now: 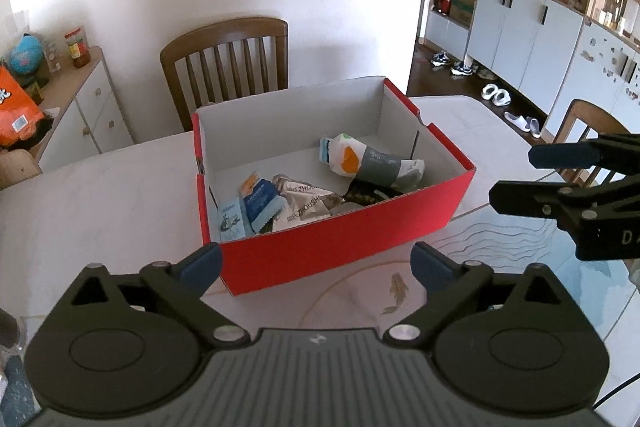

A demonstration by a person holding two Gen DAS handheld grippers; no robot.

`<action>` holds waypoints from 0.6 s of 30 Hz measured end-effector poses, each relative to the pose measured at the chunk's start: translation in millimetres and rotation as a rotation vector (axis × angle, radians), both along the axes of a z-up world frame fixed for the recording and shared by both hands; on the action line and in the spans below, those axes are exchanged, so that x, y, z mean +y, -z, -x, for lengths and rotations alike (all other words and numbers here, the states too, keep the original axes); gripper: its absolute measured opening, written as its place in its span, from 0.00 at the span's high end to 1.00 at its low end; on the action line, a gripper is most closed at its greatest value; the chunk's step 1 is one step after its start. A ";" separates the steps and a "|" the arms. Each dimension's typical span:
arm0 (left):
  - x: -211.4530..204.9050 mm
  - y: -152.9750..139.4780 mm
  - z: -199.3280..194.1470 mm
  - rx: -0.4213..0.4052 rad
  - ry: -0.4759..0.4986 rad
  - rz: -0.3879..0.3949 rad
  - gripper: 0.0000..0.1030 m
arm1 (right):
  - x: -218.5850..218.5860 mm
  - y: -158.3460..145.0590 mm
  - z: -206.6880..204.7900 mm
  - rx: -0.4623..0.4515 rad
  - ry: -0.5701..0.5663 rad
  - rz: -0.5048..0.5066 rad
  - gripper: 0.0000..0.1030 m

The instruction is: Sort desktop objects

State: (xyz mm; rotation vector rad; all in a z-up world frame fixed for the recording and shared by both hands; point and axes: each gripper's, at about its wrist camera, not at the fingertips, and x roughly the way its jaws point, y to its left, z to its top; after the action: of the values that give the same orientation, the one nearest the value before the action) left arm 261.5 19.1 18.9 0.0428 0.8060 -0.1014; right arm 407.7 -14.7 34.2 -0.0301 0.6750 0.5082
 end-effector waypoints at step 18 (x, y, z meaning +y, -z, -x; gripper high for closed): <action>-4.5 -1.2 20.7 -0.003 -0.040 -0.041 0.02 | -0.7 -4.2 21.5 -0.044 -0.006 -0.019 0.00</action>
State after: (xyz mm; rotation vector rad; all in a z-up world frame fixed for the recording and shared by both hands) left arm 240.9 14.6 20.1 0.0659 0.8057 -0.0470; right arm 386.2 -15.4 38.5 -0.0257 0.6275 0.5182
